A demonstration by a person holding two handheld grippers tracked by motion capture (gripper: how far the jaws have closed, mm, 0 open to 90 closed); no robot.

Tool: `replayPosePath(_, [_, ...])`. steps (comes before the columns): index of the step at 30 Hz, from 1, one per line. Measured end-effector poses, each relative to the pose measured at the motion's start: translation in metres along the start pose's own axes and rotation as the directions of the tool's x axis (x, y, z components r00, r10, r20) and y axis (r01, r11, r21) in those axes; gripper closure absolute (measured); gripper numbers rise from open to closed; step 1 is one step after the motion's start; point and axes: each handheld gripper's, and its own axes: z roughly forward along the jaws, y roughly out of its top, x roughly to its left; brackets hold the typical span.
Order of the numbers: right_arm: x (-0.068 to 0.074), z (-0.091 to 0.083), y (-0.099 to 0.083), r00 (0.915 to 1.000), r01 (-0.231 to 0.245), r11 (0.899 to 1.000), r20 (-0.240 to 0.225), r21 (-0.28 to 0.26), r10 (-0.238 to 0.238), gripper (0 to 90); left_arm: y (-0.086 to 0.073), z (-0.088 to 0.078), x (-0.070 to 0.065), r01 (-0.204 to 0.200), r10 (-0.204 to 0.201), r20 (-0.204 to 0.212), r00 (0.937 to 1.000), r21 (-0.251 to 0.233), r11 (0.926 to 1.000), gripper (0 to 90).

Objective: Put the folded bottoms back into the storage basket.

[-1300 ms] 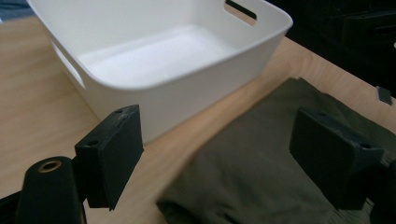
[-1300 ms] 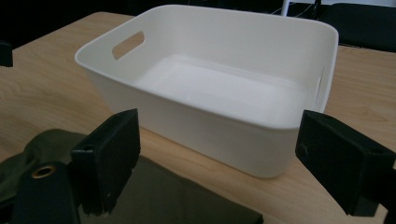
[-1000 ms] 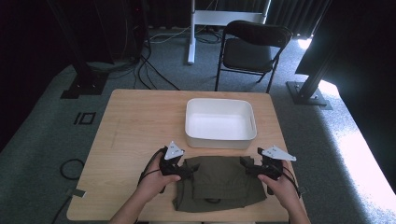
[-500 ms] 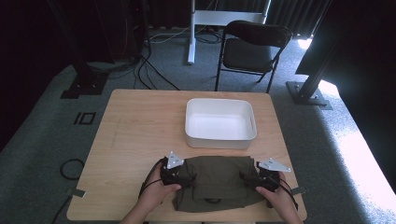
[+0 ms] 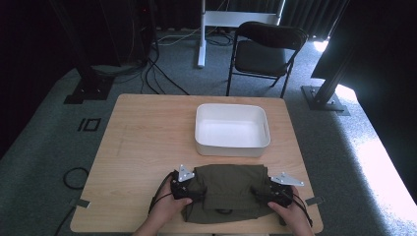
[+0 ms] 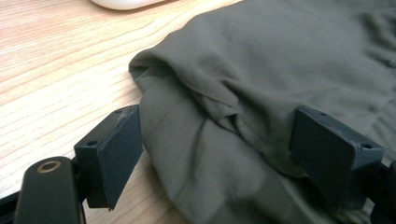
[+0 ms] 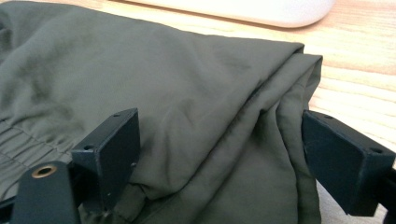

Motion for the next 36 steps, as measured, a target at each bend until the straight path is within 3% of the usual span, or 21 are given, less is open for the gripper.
replayPosePath(3, [0.000, 0.002, -0.001, 1.0000, -0.003, 1.000, 0.001, 0.005, 0.003, 14.0, -0.005, 0.006, 0.001, 0.000, 0.000, -0.013, 0.9999, 0.022, 0.9998, 18.3])
replayPosePath(8, [-0.002, 0.006, -0.004, 0.9999, -0.014, 1.000, 0.002, 0.027, 0.014, 14.3, -0.006, 0.008, 0.000, -0.026, 0.027, -0.023, 0.9994, 0.016, 0.9995, 18.0])
replayPosePath(11, [-0.001, 0.007, -0.003, 1.0000, -0.009, 0.999, 0.004, 0.032, 0.009, 14.8, -0.008, 0.012, 0.000, -0.058, 0.058, -0.029, 0.9979, -0.018, 0.9981, 18.0])
replayPosePath(18, [0.000, 0.008, -0.003, 0.9999, 0.011, 0.999, -0.001, 0.032, -0.011, 19.4, -0.003, 0.018, -0.003, -0.089, 0.089, -0.058, 0.9943, -0.003, 0.9960, 17.9])
replayPosePath(22, [0.001, 0.008, -0.002, 0.9994, 0.031, 0.999, 0.014, 0.033, -0.032, 27.2, 0.001, 0.022, -0.004, -0.104, 0.103, -0.043, 0.9937, -0.002, 0.9946, 18.0])
replayPosePath(24, [0.002, 0.008, -0.002, 0.9992, 0.036, 0.999, 0.018, 0.026, -0.037, 39.2, 0.003, 0.025, -0.006, -0.111, 0.111, -0.046, 0.9928, -0.002, 0.9938, 18.4])
replayPosePath(26, [0.004, 0.009, -0.002, 0.9989, 0.045, 0.999, 0.013, 0.023, -0.046, 50.0, 0.006, 0.027, -0.006, -0.122, 0.122, -0.019, 0.9924, -0.026, 0.9922, 27.2])
replayPosePath(27, [0.006, 0.008, -0.001, 0.9989, 0.046, 0.998, -0.001, 0.031, -0.046, 57.4, 0.006, 0.027, -0.006, -0.122, 0.121, -0.009, 0.9926, -0.033, 0.9920, 43.4])
replayPosePath(30, [0.010, 0.008, 0.002, 0.9977, 0.064, 0.996, -0.026, 0.064, -0.063, 70.1, 0.009, 0.030, -0.008, -0.108, 0.110, 0.045, 0.9929, -0.041, 0.9933, 72.5])
replayPosePath(33, [0.014, 0.007, 0.006, 0.9945, 0.104, 0.990, -0.024, 0.096, -0.102, 75.0, 0.011, 0.031, -0.010, -0.124, 0.126, 0.045, 0.9910, -0.045, 0.9912, 80.3])
replayPosePath(36, [0.014, 0.005, 0.007, 0.9936, 0.109, 0.989, -0.039, 0.104, -0.106, 77.0, 0.011, 0.030, -0.007, -0.084, 0.086, 0.069, 0.9939, -0.040, 0.9957, 82.6])
